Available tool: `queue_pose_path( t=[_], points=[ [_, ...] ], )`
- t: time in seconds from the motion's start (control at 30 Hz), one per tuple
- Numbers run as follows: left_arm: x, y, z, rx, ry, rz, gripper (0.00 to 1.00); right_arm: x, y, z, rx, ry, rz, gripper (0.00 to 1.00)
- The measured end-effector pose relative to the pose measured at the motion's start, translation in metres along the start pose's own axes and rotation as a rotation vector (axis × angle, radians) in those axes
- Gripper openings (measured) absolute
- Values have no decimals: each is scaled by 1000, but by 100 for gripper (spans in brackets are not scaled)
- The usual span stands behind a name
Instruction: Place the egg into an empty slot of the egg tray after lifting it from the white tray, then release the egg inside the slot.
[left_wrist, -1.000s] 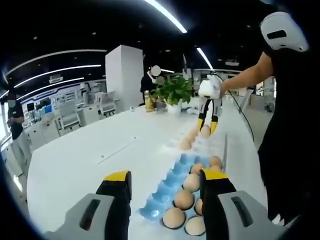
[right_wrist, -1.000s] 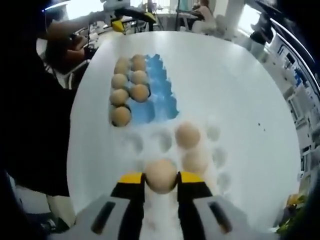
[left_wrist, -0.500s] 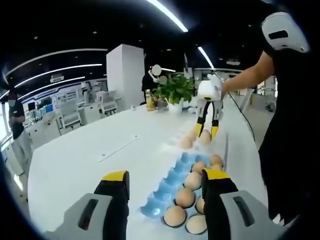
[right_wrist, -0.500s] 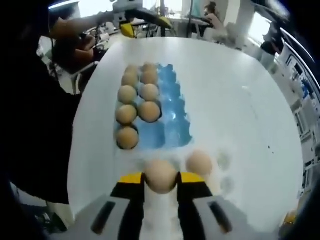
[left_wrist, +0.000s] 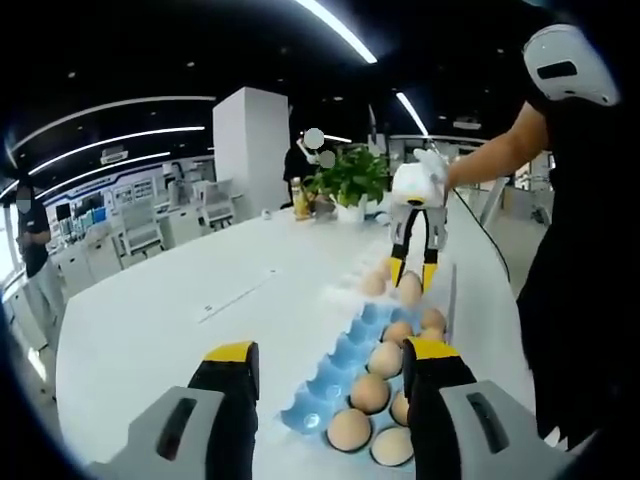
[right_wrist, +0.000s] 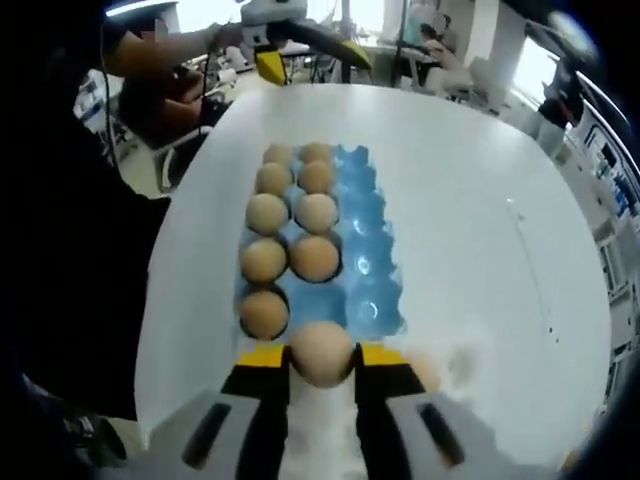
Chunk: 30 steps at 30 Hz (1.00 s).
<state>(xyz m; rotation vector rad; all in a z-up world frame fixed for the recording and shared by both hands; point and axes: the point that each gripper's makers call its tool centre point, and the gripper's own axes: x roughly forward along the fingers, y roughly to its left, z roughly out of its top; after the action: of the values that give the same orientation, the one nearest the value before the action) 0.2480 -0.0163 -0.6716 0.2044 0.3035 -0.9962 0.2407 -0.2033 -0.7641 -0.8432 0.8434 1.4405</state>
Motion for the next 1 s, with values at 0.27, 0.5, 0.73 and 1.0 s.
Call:
queue_pose_path(
  t=[0.27,0.5,0.73,1.0],
  points=[
    [1,-1,0,3,4,-5,59,11,3,10,-24,-5,19,24],
    [0,0,1,5,4,-4,59,22,2,12,-32,5,35,24],
    [0,0,1,4,2,-1,59,30,0,11,-43,21,44,24],
    [2,0,2,1,0,-3,59,34,-1,8,-49,34,55,24]
  ],
)
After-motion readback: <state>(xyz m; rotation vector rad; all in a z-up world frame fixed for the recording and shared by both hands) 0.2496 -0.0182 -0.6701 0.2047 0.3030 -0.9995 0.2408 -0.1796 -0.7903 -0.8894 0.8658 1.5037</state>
